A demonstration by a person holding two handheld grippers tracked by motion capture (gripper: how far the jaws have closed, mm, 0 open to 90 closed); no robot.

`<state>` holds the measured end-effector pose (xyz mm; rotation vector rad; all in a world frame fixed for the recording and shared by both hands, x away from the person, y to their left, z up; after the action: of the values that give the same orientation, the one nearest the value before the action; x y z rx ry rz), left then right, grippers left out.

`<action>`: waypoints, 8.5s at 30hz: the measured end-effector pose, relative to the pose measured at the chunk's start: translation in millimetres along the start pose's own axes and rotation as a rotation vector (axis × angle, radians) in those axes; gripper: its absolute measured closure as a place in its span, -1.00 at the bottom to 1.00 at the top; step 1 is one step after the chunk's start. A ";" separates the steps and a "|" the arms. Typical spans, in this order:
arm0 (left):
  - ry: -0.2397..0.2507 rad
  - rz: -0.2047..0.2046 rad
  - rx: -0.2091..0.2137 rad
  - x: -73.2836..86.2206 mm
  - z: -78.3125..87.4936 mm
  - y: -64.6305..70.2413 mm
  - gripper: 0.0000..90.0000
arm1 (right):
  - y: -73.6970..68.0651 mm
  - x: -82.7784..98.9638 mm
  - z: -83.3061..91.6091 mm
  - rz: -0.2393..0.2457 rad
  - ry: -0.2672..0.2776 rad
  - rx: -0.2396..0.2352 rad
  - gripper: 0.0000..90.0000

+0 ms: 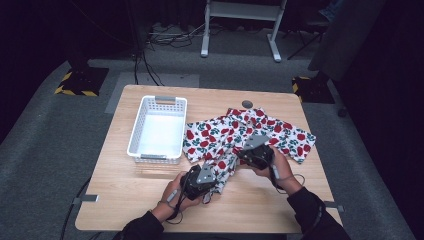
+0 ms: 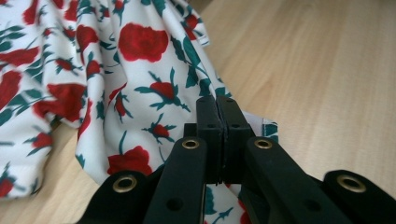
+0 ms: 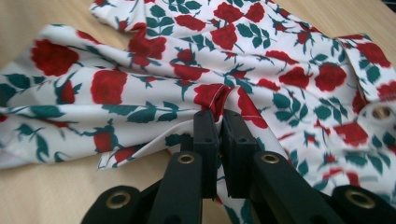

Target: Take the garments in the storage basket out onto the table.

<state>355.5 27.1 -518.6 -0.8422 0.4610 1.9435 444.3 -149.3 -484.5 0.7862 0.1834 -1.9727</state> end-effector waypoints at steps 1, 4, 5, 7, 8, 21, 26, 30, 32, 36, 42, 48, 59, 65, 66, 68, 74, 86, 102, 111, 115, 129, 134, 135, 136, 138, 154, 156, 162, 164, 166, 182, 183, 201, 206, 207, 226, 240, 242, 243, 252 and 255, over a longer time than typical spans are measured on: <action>-0.001 0.006 0.002 0.7 0.3 -1.6 0.97 | 1.9 -5.4 -7.2 -0.006 -0.021 -0.019 0.88; 0.002 0.024 -0.014 3.7 0.4 -8.3 0.96 | 5.8 -17.2 -25.0 0.022 -0.074 -0.009 0.82; 0.002 0.034 -0.008 4.7 0.0 -9.9 0.96 | 7.6 -20.4 -30.9 0.035 -0.082 0.005 0.77; -0.009 0.043 -0.013 7.2 -1.2 -12.3 0.94 | 9.6 -23.2 -41.5 0.036 -0.097 0.017 0.74; -0.017 0.049 -0.006 8.7 -1.7 -12.7 0.92 | 9.9 -23.2 -45.3 0.026 -0.097 0.015 0.72; -0.082 0.047 0.012 17.2 -9.7 -13.2 0.96 | 24.0 3.7 3.4 -0.015 0.038 0.054 0.22; -0.081 0.041 0.006 17.5 -9.7 -12.6 0.96 | 0.4 29.1 27.3 0.049 0.056 0.032 0.44; -0.076 0.038 0.009 17.9 -9.8 -12.6 0.96 | -20.2 40.0 14.1 0.129 0.009 0.030 0.37; -0.073 0.036 0.009 18.2 -9.7 -12.6 0.96 | -18.6 42.9 3.5 0.119 -0.009 0.034 0.34; -0.070 0.039 0.015 18.9 -9.5 -13.3 0.96 | -8.1 45.0 -13.6 0.105 -0.044 0.071 0.27; -0.068 0.038 0.010 18.7 -9.7 -12.7 0.96 | 4.2 42.6 -26.1 0.107 -0.084 0.086 0.82; -0.075 0.035 0.009 18.3 -9.3 -12.6 0.96 | 10.2 37.6 -20.4 0.101 -0.074 0.086 1.00; -0.012 0.011 0.004 7.5 6.3 -6.2 0.97 | 28.5 28.9 44.3 0.014 0.041 0.085 1.00; 0.043 -0.032 0.036 -6.5 18.6 11.1 0.97 | 27.7 37.1 74.4 0.006 0.005 0.053 1.00; 0.047 -0.041 0.039 -8.0 19.5 13.3 0.97 | 28.8 38.7 76.7 0.006 -0.006 0.054 1.00; 0.049 -0.049 0.041 -9.4 20.4 16.3 0.97 | 32.5 42.2 78.6 -0.019 -0.019 0.053 0.96; 0.047 -0.053 0.043 -8.5 19.0 16.8 0.85 | 39.0 52.1 61.0 -0.049 -0.025 0.153 0.78; 0.030 -0.047 0.021 -5.5 4.9 13.5 0.04 | 28.9 76.8 39.5 -0.094 0.015 0.170 0.00; -0.063 -0.047 0.007 10.5 -18.3 3.2 0.02 | 17.0 126.4 37.8 -0.052 -0.091 0.108 0.19; -0.056 -0.039 0.030 13.6 -17.0 0.2 0.02 | 19.0 121.4 38.3 -0.050 -0.048 0.072 0.99; -0.056 -0.030 0.033 14.3 -16.5 -0.6 0.02 | 19.4 115.4 57.2 -0.039 -0.001 0.083 1.00; -0.088 -0.026 0.066 18.6 -10.7 -9.0 0.03 | 52.7 42.4 67.3 0.018 0.012 0.101 0.98; -0.087 -0.027 0.066 18.8 -10.5 -8.8 0.04 | 64.3 19.4 41.3 -0.021 -0.028 0.076 0.94; -0.086 -0.024 0.067 18.9 -10.5 -8.9 0.04 | 65.7 16.1 34.9 -0.023 -0.034 0.073 0.94; -0.085 -0.024 0.067 19.0 -10.5 -8.9 0.04 | 66.3 13.1 28.2 -0.024 -0.042 0.072 0.94; -0.084 -0.024 0.068 19.0 -10.6 -8.9 0.04 | 66.9 8.4 14.1 -0.022 -0.067 0.072 0.94; -0.060 -0.011 0.067 20.2 -11.1 -6.6 0.07 | 78.9 -2.3 -47.6 -0.076 -0.173 0.077 0.31; -0.061 -0.012 0.068 20.1 -11.1 -6.6 0.07 | 82.3 -1.9 -40.2 -0.091 -0.148 0.095 0.20; -0.058 -0.008 0.067 19.9 -11.4 -6.2 0.07 | 92.5 8.2 -2.7 -0.152 -0.070 0.109 0.16; -0.060 -0.011 0.067 19.8 -11.5 -6.2 0.07 | 92.0 21.2 12.2 -0.155 -0.072 0.114 0.16; -0.060 -0.010 0.068 19.6 -11.8 -5.8 0.07 | 91.1 26.9 16.4 -0.154 -0.074 0.113 0.16; -0.056 -0.007 0.069 19.1 -12.7 -4.3 0.08 | 82.0 41.3 -3.2 -0.164 -0.063 0.094 0.59; -0.059 -0.006 0.066 18.9 -12.6 -4.2 0.08 | 81.2 41.7 -5.7 -0.161 -0.073 0.088 0.72; -0.064 0.005 0.057 18.7 -12.4 -3.1 0.08 | 48.8 101.6 93.2 -0.305 -0.015 0.020 0.96; -0.064 0.005 0.054 18.8 -12.1 -0.5 0.08 | 33.5 137.4 106.7 -0.377 -0.050 0.049 0.95; -0.064 0.004 0.054 18.7 -12.0 0.0 0.08 | 30.4 144.4 107.7 -0.391 -0.055 0.046 0.94; -0.008 -0.059 0.140 1.8 -8.9 41.8 -0.13 | 6.8 161.1 123.2 -0.278 -0.055 0.176 0.12; -0.110 -0.156 0.130 1.5 -21.9 48.9 0.29 | -25.2 133.8 59.5 -0.075 -0.145 -0.007 0.52; -0.110 -0.148 0.112 0.9 -22.6 44.1 0.25 | -20.3 129.2 51.7 -0.081 -0.152 -0.005 0.55; -0.108 -0.137 0.106 0.6 -23.4 41.2 0.23 | -17.5 126.4 48.6 -0.090 -0.148 -0.005 0.57; -0.082 -0.070 0.034 -5.0 -27.0 20.5 0.18 | 15.8 102.5 21.7 -0.172 -0.159 0.062 0.50; -0.051 -0.058 0.054 -9.8 -24.1 18.8 0.09 | 28.2 93.7 12.2 -0.206 -0.172 0.092 0.51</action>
<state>351.2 -3.0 -528.7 -0.7615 0.4516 1.8864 432.0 -238.1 -525.4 0.6725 0.0743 -2.2463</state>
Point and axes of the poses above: each handheld gripper's, and its own axes: z roughly backward along the jaws, x roughly out of its underside, y roughly to its right, the point moved 5 cm from there along -z, roughly forward along the jaws, and after that the axes turned 2 degrees about -y, right-handed, at the moved point
